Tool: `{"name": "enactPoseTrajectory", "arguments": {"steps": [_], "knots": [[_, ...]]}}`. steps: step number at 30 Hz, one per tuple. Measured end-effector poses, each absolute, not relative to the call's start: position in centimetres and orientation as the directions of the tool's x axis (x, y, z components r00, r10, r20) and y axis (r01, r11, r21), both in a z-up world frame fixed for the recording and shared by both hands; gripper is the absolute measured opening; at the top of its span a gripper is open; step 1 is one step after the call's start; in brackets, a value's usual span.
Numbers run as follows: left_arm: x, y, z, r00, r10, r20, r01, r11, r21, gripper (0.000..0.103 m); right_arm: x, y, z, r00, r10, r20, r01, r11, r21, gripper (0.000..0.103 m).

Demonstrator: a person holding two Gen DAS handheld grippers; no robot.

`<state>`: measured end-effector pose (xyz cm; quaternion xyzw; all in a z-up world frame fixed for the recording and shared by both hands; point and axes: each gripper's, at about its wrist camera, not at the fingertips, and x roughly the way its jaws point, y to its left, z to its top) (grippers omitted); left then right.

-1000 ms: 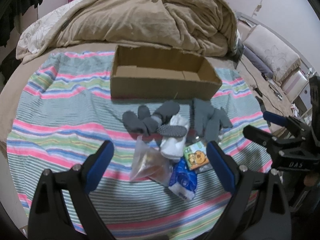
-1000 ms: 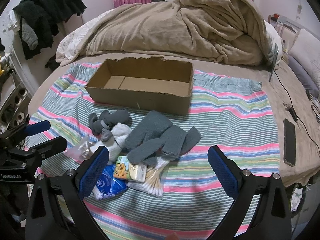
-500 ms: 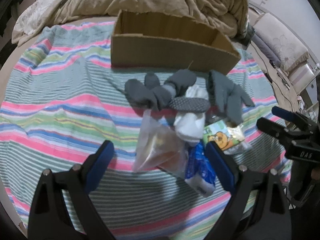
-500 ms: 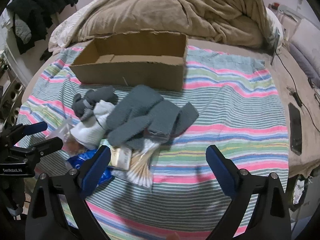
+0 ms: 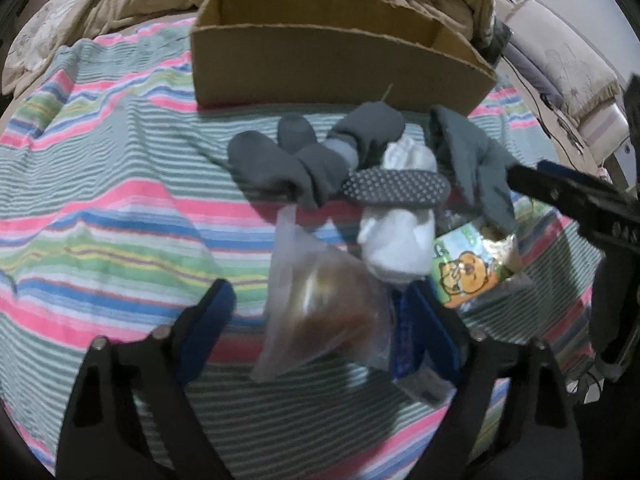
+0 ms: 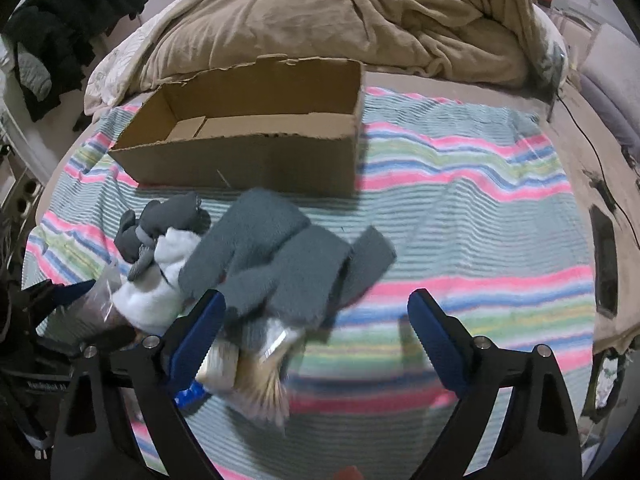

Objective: Organize objects
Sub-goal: 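Grasp the grey knit gloves with the right gripper while the left gripper grasps the clear plastic bag, then carry the gloves and plastic bag into the cardboard box and open both grippers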

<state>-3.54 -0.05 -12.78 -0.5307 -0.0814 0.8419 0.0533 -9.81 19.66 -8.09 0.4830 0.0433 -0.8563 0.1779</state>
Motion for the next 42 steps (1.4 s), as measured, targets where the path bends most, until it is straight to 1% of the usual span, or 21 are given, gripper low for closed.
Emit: {"name": "enactPoseTrajectory", "arguments": {"steps": [1,3,5,7,9,10,11,13,14,15,16,18,20,26,34,36,42], "knots": [[-3.6,0.0,-13.0,-0.427,0.18,-0.886,-0.009,-0.981,-0.195,0.083,-10.2,19.5,-8.3,-0.468,-0.262,-0.844,0.343,-0.934,0.1,0.095],[-3.7,0.2,-13.3,-0.419,0.186,-0.888,-0.012,-0.98,-0.2,0.071,-10.9,19.3,-8.7,-0.466,-0.257,-0.846,0.331,-0.938,0.103,0.095],[-3.7,0.1,-13.5,-0.423,0.201,-0.884,-0.011,-0.976,-0.216,0.065,-11.5,19.2,-9.1,-0.461,-0.249,-0.852,0.321,-0.942,0.102,0.095],[-3.8,0.1,-13.6,-0.429,0.216,-0.877,-0.015,-0.973,-0.232,0.061,-11.9,19.1,-9.6,-0.453,-0.246,-0.857,0.319,-0.942,0.103,0.094],[-3.8,0.1,-13.7,-0.432,0.218,-0.875,-0.014,-0.972,-0.236,0.06,-12.3,19.0,-10.3,-0.44,-0.25,-0.863,0.317,-0.942,0.111,0.094],[-4.0,0.1,-13.9,-0.435,0.222,-0.872,-0.014,-0.971,-0.24,0.059,-12.5,19.0,-10.5,-0.434,-0.255,-0.864,0.317,-0.941,0.119,0.092],[-3.9,0.1,-13.9,-0.438,0.228,-0.87,-0.014,-0.969,-0.247,0.058,-12.6,18.9,-10.8,-0.427,-0.263,-0.865,0.316,-0.94,0.13,0.086],[-3.9,0.0,-13.9,-0.443,0.236,-0.865,-0.011,-0.966,-0.258,0.055,-12.7,18.8,-11.0,-0.427,-0.279,-0.86,0.318,-0.937,0.146,0.08],[-3.5,-0.4,-13.9,-0.446,0.241,-0.862,-0.012,-0.964,-0.264,0.055,-12.7,18.8,-11.0,-0.425,-0.298,-0.855,0.324,-0.932,0.163,0.075],[-3.3,-0.5,-13.9,-0.45,0.248,-0.858,-0.013,-0.962,-0.272,0.054,-12.7,18.8,-11.0,-0.423,-0.31,-0.852,0.33,-0.928,0.174,0.071],[-3.2,-0.5,-13.8,-0.453,0.249,-0.856,-0.012,-0.962,-0.274,0.054,-12.6,18.7,-11.0,-0.422,-0.324,-0.847,0.338,-0.923,0.184,0.063],[-2.9,-0.4,-13.5,-0.461,0.252,-0.851,-0.016,-0.961,-0.276,0.054,-12.2,18.4,-10.9,-0.428,-0.323,-0.844,0.351,-0.92,0.174,0.057],[-2.6,-0.4,-13.1,-0.471,0.25,-0.846,-0.016,-0.961,-0.275,0.054,-11.8,18.5,-10.6,-0.436,-0.33,-0.837,0.359,-0.917,0.175,0.05],[-1.8,-1.3,-10.7,-0.513,0.245,-0.823,-0.016,-0.961,-0.276,0.054,-11.1,18.6,-9.3,-0.469,-0.34,-0.815,0.37,-0.914,0.168,0.045],[-1.9,-1.2,-7.1,-0.567,0.239,-0.789,-0.026,-0.962,-0.273,0.054,-10.4,19.2,-6.0,-0.521,-0.356,-0.776,0.386,-0.909,0.157,0.044],[-1.9,-1.4,-6.0,-0.582,0.239,-0.777,-0.03,-0.961,-0.273,0.054,-10.3,19.3,-5.3,-0.531,-0.36,-0.767,0.39,-0.907,0.156,0.041],[-1.8,-1.9,-3.4,-0.63,0.232,-0.741,-0.037,-0.962,-0.27,0.054,-10.3,19.8,-3.4,-0.554,-0.377,-0.743,0.402,-0.902,0.157,0.04]]}}
